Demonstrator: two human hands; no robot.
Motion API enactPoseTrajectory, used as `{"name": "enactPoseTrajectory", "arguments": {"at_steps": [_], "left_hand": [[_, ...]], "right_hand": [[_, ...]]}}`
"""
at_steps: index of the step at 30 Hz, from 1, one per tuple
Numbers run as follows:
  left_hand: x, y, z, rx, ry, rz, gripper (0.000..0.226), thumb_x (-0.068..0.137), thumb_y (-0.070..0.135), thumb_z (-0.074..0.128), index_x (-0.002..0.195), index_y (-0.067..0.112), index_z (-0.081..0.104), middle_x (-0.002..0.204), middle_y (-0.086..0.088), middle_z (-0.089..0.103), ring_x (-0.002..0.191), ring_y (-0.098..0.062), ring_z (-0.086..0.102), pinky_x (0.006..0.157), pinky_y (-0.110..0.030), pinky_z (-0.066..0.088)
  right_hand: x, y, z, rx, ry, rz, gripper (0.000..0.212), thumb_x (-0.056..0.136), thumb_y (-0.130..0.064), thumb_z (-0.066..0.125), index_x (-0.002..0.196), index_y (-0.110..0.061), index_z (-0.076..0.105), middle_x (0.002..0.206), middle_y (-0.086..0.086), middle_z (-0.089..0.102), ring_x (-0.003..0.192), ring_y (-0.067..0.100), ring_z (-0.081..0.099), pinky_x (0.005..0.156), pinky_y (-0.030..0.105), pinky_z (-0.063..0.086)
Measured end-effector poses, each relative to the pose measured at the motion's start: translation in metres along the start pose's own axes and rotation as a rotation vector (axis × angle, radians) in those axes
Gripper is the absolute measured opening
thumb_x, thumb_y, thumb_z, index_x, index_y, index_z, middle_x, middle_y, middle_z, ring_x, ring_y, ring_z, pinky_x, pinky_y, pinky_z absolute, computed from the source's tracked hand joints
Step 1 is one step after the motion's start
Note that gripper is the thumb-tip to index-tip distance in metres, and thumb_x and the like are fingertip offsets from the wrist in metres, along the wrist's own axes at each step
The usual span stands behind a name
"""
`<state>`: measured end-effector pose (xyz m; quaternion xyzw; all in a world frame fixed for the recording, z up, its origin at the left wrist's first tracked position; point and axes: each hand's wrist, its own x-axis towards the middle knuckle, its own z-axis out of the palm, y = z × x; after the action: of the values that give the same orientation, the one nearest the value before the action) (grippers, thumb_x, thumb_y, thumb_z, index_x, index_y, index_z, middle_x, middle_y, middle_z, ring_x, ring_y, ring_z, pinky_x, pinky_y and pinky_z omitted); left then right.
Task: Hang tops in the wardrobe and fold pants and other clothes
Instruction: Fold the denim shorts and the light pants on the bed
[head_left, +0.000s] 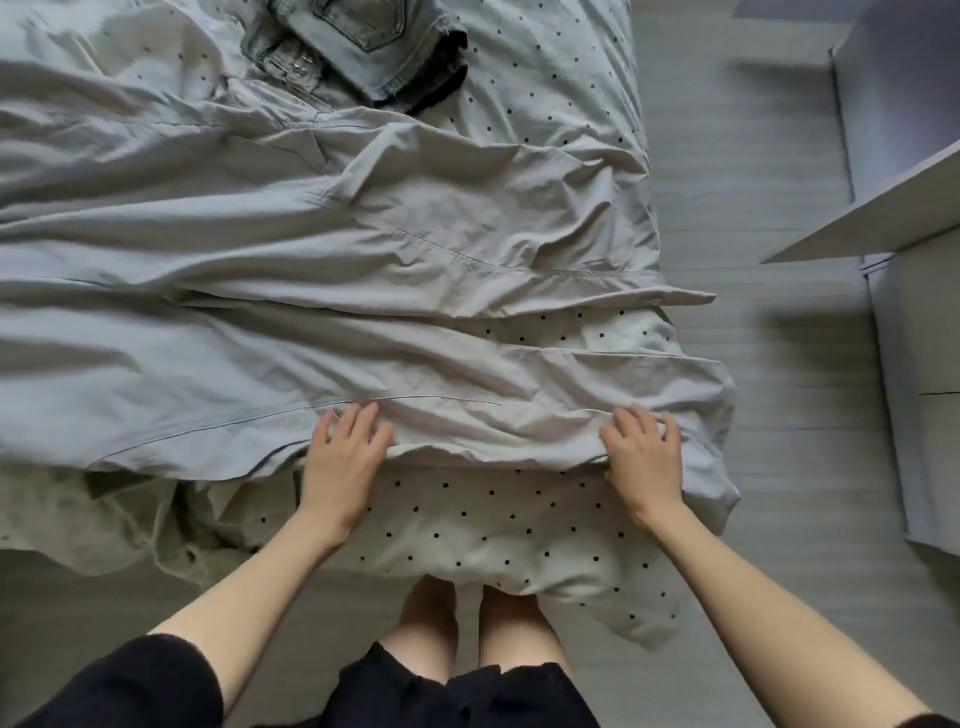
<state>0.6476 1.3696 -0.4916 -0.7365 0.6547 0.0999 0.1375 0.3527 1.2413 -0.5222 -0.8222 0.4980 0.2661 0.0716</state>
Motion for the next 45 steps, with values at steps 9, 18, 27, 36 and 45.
{"name": "enactPoseTrajectory", "arguments": {"at_steps": [9,18,27,36,45], "left_hand": [[0.067,-0.062,-0.102,-0.222,0.249,-0.173,0.018,0.071,-0.01,0.066,0.082,0.003,0.067,0.07,-0.018,0.065,0.061,-0.035,0.063,0.051,-0.04,0.048],[0.207,-0.114,-0.149,-0.287,0.414,-0.345,0.021,0.089,0.014,0.054,0.102,0.016,0.069,0.102,-0.016,0.069,0.092,-0.039,0.063,0.073,-0.043,0.047],[0.305,-0.14,-0.103,-0.21,0.208,-0.403,0.017,0.091,0.026,0.056,0.098,0.012,0.061,0.104,-0.015,0.064,0.096,-0.037,0.061,0.074,-0.042,0.045],[0.274,-0.14,-0.088,-0.166,0.27,-0.358,0.042,0.083,0.028,0.066,0.12,0.011,0.057,0.109,-0.013,0.062,0.101,-0.032,0.057,0.082,-0.042,0.038],[0.143,-0.2,-0.092,-0.077,0.243,-0.456,0.058,0.062,0.012,0.081,0.116,0.007,0.061,0.116,-0.014,0.062,0.104,-0.032,0.06,0.087,-0.047,0.046]], "right_hand": [[0.056,0.032,-0.096,0.181,0.193,0.206,0.025,0.079,-0.003,0.05,0.103,-0.008,0.055,0.106,0.012,0.063,0.102,0.03,0.056,0.079,0.036,0.037],[0.207,0.056,-0.169,0.271,0.335,0.23,0.025,0.084,-0.006,0.049,0.107,-0.007,0.059,0.11,0.016,0.061,0.104,0.034,0.057,0.082,0.038,0.041],[0.329,0.034,-0.17,0.349,0.381,0.265,0.042,0.091,-0.019,0.051,0.132,-0.014,0.046,0.142,0.013,0.04,0.13,0.028,0.034,0.106,0.052,0.021],[0.285,-0.085,-0.16,0.715,0.295,-0.034,0.054,0.1,-0.04,0.029,0.15,-0.025,0.016,0.159,0.002,0.001,0.146,0.016,-0.003,0.115,0.054,-0.006],[0.234,-0.22,-0.206,0.442,0.341,-0.473,0.056,0.099,-0.033,0.036,0.15,-0.025,0.017,0.159,0.005,0.005,0.146,0.025,-0.001,0.111,0.06,-0.004]]}}
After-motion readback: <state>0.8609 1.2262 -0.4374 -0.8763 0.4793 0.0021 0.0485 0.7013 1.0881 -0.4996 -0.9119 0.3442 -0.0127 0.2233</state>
